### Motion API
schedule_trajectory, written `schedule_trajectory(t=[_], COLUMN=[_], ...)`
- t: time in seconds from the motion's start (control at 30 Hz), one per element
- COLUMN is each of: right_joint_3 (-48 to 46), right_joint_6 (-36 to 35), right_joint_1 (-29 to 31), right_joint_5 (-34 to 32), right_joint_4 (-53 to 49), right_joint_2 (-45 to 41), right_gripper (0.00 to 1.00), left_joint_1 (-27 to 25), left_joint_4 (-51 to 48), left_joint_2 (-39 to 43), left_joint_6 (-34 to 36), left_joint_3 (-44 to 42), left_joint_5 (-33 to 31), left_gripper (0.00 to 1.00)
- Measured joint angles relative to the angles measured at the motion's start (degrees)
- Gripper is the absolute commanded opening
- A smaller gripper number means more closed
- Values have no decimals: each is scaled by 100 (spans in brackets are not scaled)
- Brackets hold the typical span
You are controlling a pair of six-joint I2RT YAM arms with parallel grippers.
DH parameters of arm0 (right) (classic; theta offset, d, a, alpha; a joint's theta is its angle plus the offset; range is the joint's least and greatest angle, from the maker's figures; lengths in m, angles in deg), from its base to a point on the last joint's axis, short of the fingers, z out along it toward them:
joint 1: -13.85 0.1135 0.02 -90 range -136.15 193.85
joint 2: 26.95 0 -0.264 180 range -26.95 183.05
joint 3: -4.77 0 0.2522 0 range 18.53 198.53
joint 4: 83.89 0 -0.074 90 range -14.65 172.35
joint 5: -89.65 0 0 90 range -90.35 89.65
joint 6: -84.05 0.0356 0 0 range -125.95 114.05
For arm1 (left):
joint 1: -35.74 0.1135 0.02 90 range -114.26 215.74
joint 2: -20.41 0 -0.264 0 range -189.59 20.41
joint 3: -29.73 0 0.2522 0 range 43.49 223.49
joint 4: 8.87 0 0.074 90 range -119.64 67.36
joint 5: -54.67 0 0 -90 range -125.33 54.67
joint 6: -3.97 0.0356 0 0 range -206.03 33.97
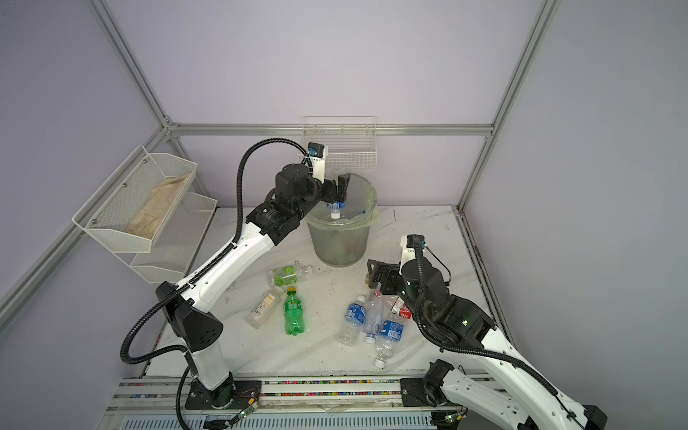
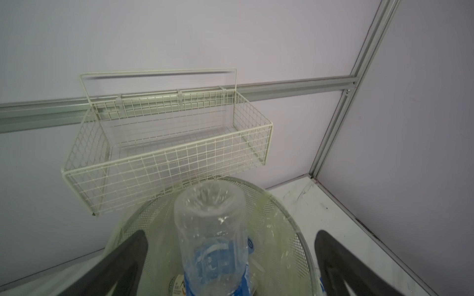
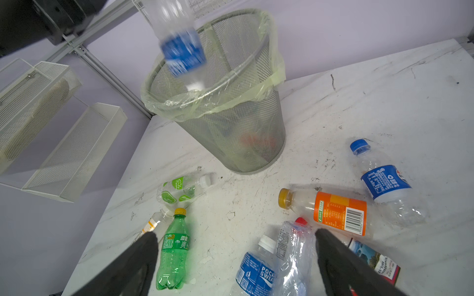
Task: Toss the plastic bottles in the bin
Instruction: 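Open the left gripper above the bin to drop the bottle, then withdraw the left gripper from the bin while the right gripper moves toward the pile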
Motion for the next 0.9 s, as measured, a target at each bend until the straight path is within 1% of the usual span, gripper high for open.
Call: schedule_trajectory(t=[0.07, 0.23, 0.4, 0.57, 0.77, 0.9], right_joint_3=[0, 0, 0, 0, -2, -2], right_joint_6=[0, 0, 0, 7, 57, 92], right_joint_1=[0, 0, 0, 0, 0, 0], right_joint_5=[0, 20, 87, 136, 197, 271], right_joint_4=[0, 11, 17, 20, 52, 63], right_joint_2=[-52, 11, 164, 181, 306, 525], right_gripper=[97, 97, 97, 97, 97, 97], left_joint_1=[-22, -94, -168, -205, -216, -216], left_joint_4=[26, 468, 984, 1294, 1309, 1294], left_joint_2=[162, 1235, 2094, 2693, 3123, 3617], left_joint_6=[-68, -111, -142, -225, -439, -645], left_joint_3=[-28, -433, -796, -1683, -2691, -3445], left_joint_5=[7, 9, 26, 85, 105, 87], left_gripper=[100, 100, 100, 100, 100, 100])
